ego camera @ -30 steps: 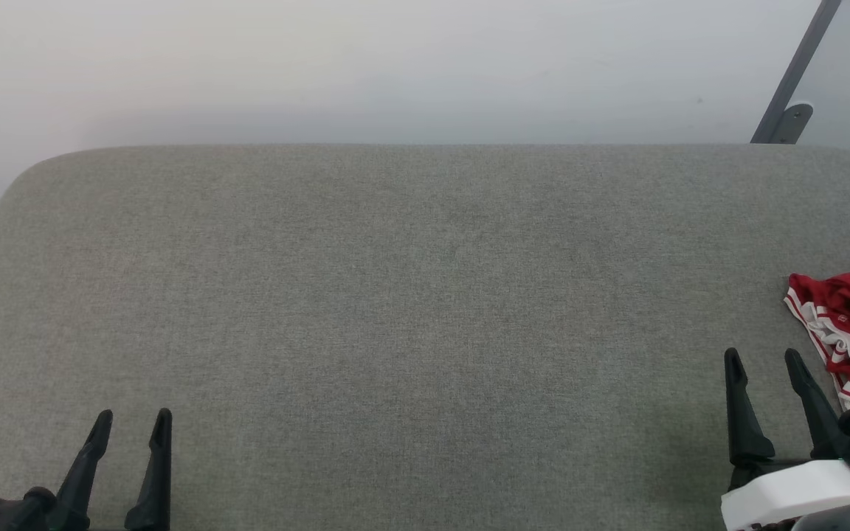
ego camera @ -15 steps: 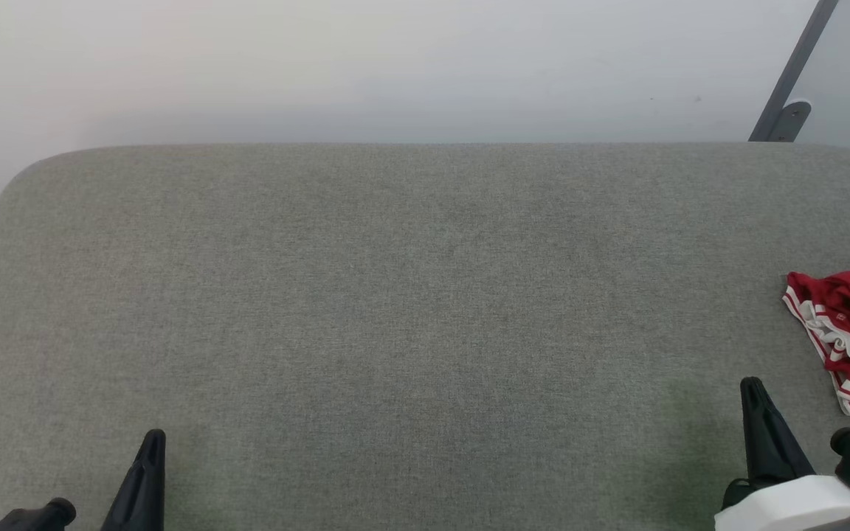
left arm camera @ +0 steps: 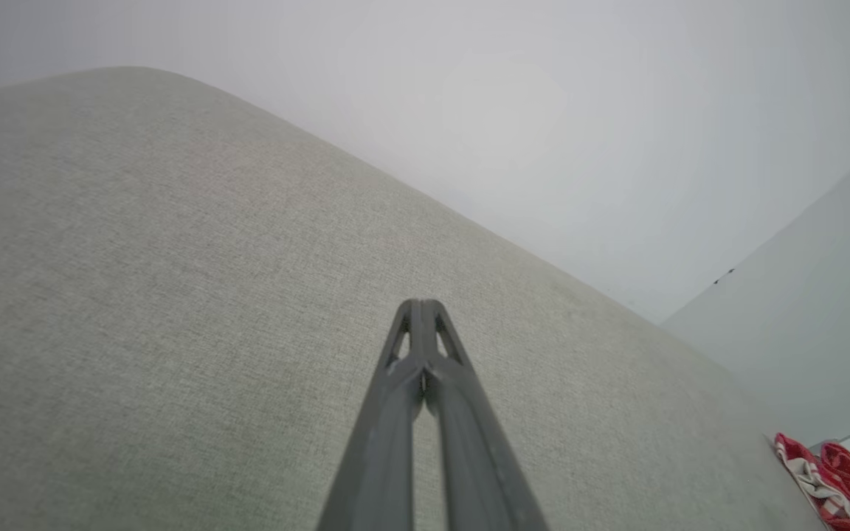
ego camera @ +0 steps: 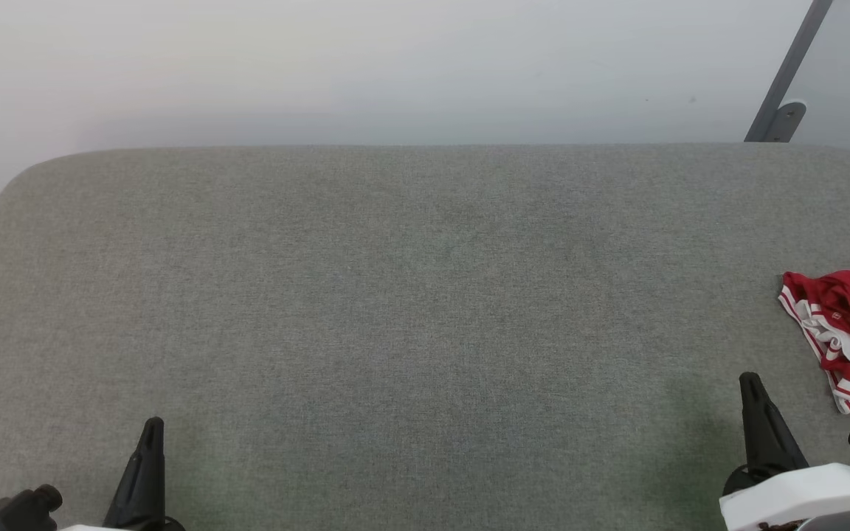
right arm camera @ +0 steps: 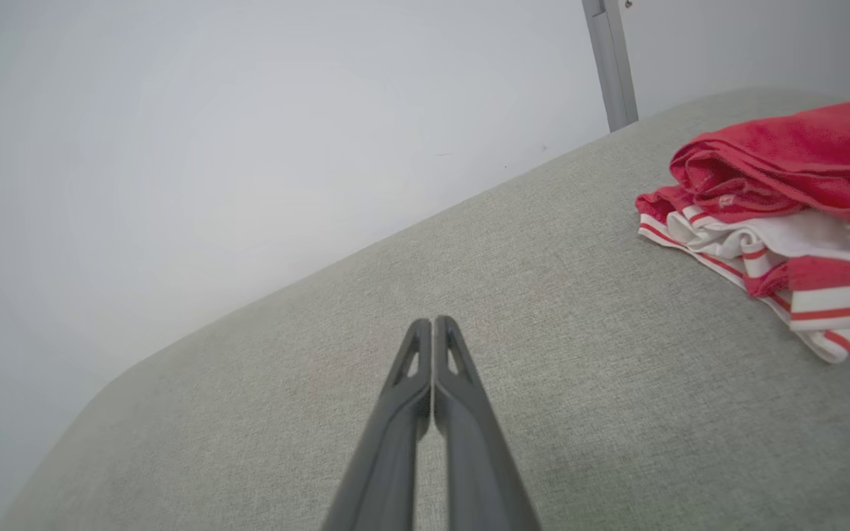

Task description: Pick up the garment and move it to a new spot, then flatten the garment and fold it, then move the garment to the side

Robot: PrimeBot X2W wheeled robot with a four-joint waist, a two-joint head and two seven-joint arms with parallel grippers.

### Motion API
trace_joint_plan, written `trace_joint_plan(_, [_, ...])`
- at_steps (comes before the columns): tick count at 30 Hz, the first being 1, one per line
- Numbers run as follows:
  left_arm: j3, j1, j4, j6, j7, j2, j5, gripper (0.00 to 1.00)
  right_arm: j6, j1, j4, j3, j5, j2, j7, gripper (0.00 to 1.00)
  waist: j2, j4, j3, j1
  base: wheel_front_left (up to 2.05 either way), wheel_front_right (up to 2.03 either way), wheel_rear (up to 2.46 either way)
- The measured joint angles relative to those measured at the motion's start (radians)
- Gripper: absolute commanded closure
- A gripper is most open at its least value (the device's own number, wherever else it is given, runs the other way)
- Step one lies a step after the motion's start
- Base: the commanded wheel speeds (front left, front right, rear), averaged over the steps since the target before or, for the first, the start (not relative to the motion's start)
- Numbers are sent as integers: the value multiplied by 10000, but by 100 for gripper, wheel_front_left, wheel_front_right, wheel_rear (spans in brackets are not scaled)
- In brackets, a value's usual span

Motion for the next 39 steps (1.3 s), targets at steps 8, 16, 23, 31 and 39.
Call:
trace_joint_plan(8, [86,-273,165,0,307,-153,-1037,100,0,-197,184,15,1241,-2,215,100,0,-31,-20,0,0,0,0])
trace_joint_plan(16, [184,-542,288,0,600,-347,-1952,100,0,-383,293,23,2374,-2,405,100,0,-63,-40,0,0,0,0])
trace_joint_plan(23, [265,-750,389,0,792,-460,-2667,100,-2,-541,428,33,3283,-4,529,100,0,-90,-57,0,0,0,0])
trace_joint_plan(31, [362,-977,495,0,1055,-629,-3532,100,-2,-673,545,38,4249,-4,711,100,0,-122,-77,0,0,0,0])
trace_joint_plan(39, [454,-1177,610,0,1304,-756,-4265,100,-2,-788,635,46,5145,-6,838,100,0,-154,-97,0,0,0,0])
